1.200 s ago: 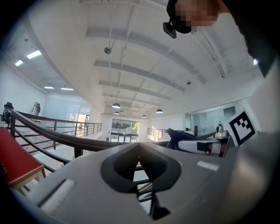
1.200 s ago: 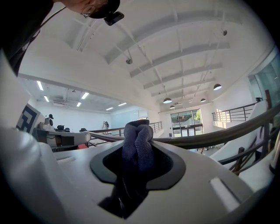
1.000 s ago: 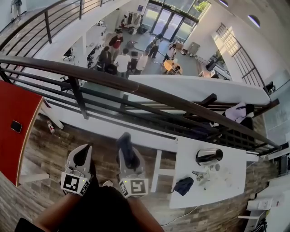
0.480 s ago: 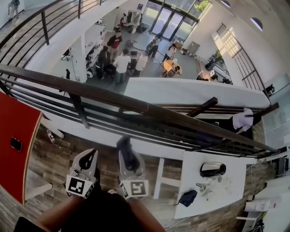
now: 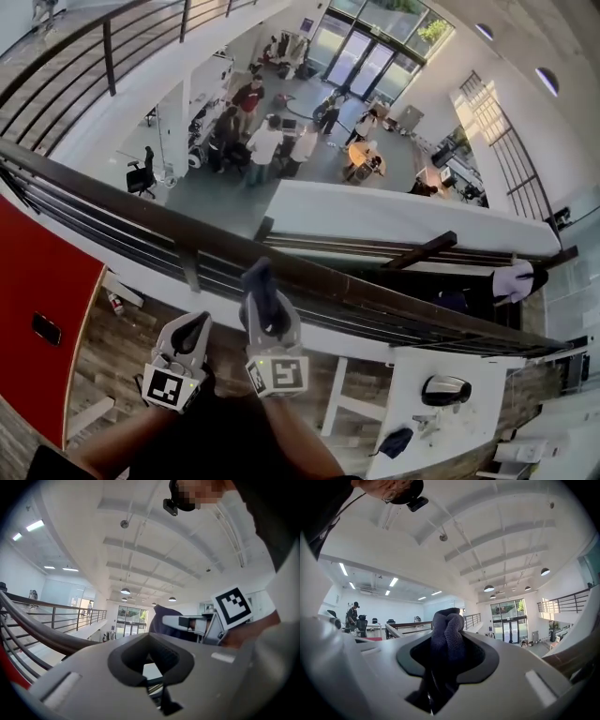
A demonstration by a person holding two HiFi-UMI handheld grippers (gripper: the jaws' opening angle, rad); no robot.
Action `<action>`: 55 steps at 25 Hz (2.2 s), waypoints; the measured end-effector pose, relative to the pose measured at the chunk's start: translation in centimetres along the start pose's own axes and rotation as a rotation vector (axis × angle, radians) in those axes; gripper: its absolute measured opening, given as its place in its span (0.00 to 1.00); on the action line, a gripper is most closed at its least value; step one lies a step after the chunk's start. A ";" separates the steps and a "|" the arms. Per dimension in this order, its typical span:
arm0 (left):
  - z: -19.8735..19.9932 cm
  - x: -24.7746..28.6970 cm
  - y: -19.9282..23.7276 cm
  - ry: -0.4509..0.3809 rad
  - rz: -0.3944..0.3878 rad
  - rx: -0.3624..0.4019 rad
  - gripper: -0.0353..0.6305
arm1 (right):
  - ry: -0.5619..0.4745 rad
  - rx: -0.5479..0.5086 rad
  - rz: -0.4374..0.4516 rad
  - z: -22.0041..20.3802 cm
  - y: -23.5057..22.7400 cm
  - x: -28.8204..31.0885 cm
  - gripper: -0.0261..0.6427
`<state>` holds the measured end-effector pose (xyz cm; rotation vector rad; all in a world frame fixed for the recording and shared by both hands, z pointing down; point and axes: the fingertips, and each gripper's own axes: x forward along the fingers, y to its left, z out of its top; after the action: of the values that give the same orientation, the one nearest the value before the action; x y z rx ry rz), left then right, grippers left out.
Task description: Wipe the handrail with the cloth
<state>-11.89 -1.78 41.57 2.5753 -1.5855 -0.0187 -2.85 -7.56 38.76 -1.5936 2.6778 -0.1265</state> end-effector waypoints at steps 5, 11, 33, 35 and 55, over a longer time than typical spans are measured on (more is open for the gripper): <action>0.4 0.0 2.9 0.003 0.071 -0.028 0.05 | -0.012 0.053 0.079 0.4 2.6 6.1 0.22; 0.9 0.4 4.3 -0.051 0.069 -0.001 0.05 | -0.030 0.081 0.117 0.9 3.7 11.3 0.22; 0.5 1.9 8.2 -0.055 0.065 -0.031 0.05 | 0.247 -0.002 0.034 -7.6 3.3 16.4 0.22; 0.4 1.8 8.3 -0.048 0.071 -0.031 0.05 | 0.274 -0.012 0.020 -8.4 3.0 16.2 0.22; 0.4 2.2 5.8 -0.036 0.026 -0.009 0.05 | 0.330 -0.048 -0.016 -10.3 0.4 14.1 0.23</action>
<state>-16.02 -6.38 41.90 2.5616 -1.6264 -0.0707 -10.54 -19.15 49.28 -1.7462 2.9271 -0.3577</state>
